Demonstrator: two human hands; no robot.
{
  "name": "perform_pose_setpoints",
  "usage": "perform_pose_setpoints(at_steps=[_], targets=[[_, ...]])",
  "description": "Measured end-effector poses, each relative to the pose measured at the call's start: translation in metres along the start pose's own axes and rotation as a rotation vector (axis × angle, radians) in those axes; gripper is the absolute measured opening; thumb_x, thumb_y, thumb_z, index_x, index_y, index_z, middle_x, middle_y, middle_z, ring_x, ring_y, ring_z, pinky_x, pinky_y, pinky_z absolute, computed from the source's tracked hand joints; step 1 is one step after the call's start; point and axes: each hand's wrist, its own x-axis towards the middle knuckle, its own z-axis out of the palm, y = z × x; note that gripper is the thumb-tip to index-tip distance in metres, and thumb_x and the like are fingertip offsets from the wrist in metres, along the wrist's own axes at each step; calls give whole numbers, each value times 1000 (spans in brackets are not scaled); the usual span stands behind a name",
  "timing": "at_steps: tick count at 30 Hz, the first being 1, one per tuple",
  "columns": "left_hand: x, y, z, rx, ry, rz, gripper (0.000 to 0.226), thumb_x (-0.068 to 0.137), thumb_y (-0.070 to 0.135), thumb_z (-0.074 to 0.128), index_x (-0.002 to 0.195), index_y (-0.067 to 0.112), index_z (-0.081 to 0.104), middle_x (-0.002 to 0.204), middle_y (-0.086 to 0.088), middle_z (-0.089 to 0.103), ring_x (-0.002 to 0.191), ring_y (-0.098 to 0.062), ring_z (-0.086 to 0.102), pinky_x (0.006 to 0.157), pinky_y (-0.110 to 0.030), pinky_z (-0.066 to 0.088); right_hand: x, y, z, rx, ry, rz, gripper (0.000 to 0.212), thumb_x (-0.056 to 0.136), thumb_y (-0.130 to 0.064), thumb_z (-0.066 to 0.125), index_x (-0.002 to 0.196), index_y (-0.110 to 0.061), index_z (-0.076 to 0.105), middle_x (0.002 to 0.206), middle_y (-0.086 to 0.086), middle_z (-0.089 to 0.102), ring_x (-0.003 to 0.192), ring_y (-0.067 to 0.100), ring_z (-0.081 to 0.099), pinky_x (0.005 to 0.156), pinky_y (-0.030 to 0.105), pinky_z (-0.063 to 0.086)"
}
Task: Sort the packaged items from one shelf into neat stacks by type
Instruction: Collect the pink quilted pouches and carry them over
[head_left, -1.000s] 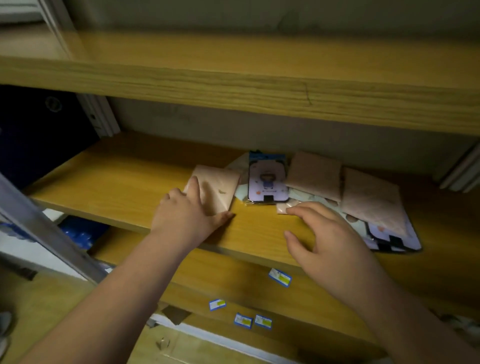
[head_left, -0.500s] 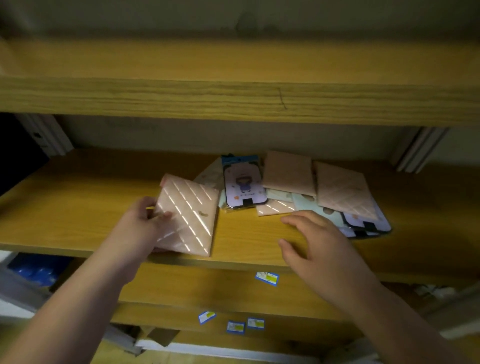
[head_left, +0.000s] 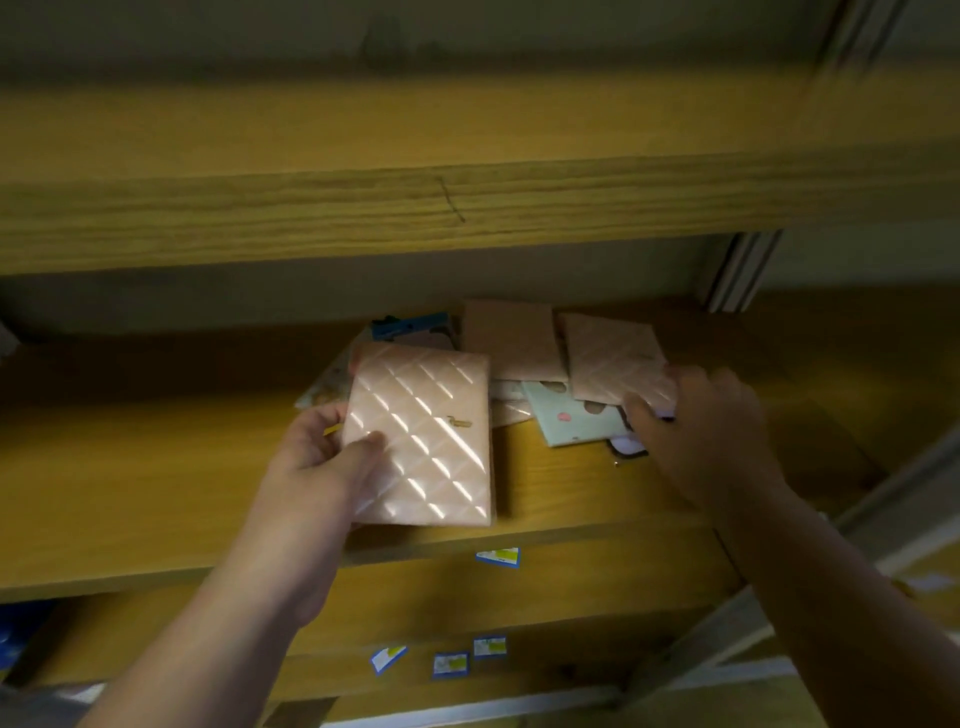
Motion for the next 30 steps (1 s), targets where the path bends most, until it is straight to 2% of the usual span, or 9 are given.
perform_pose_setpoints(at_steps=[2,5,9,12,17,22,25,28,30], targets=[[1,-3,12,-3,-31,-3,17,96,7,59,106,20,61,82,0,77,67,-14,73,51,-22,52,4,2,0,-133,-66,53,66,91,-62,51,128,-8,51,119,19,55,99,28,50,79,35,41],[5,-6,23,3,-44,-13,17,95,9,60,106,22,62,83,-1,77,69,-14,73,52,-23,53,13,-1,-2,-26,-80,205,75,90,-67,44,125,-1,48,122,24,53,109,41,51,88,48,43],[8,-7,30,10,-60,-22,17,95,13,62,100,29,65,86,0,78,71,-15,74,53,-23,53,28,0,-5,-57,-218,188,87,87,-74,42,137,-2,40,124,21,50,112,35,51,84,40,45],[10,-7,33,-9,-64,-23,16,94,11,62,98,27,65,80,2,76,66,-11,72,51,-21,52,39,4,-11,258,-281,340,72,78,-71,64,105,-7,47,105,9,53,88,21,54,68,33,39],[12,-7,35,-32,-73,-42,13,94,13,63,104,22,64,86,-3,76,70,-16,72,53,-25,53,48,21,-23,566,-348,374,53,69,-58,82,96,-14,67,99,8,66,86,22,64,72,34,53],[5,-9,48,-60,-46,-59,16,95,11,61,106,23,63,82,-1,76,64,-12,71,49,-23,52,44,30,-21,678,-307,385,28,82,-47,74,89,-22,65,90,0,65,79,15,59,61,30,42],[0,-11,58,-77,-40,-75,17,96,11,60,110,19,62,78,2,74,60,-8,69,46,-21,51,37,33,-16,659,-178,411,28,86,-48,69,90,-23,57,86,-3,60,74,13,56,54,28,36],[-6,-11,66,-89,-34,-78,15,96,10,60,108,18,62,84,-3,73,61,-10,70,46,-22,51,31,35,-17,910,-187,470,20,92,-31,66,99,-15,55,97,13,67,69,23,72,45,28,48],[-9,-11,70,-90,-38,-69,13,96,9,59,104,19,62,82,-3,72,59,-9,69,45,-21,50,25,38,-21,1149,-271,477,8,97,-16,61,99,-15,53,102,20,66,63,19,75,45,27,55]])
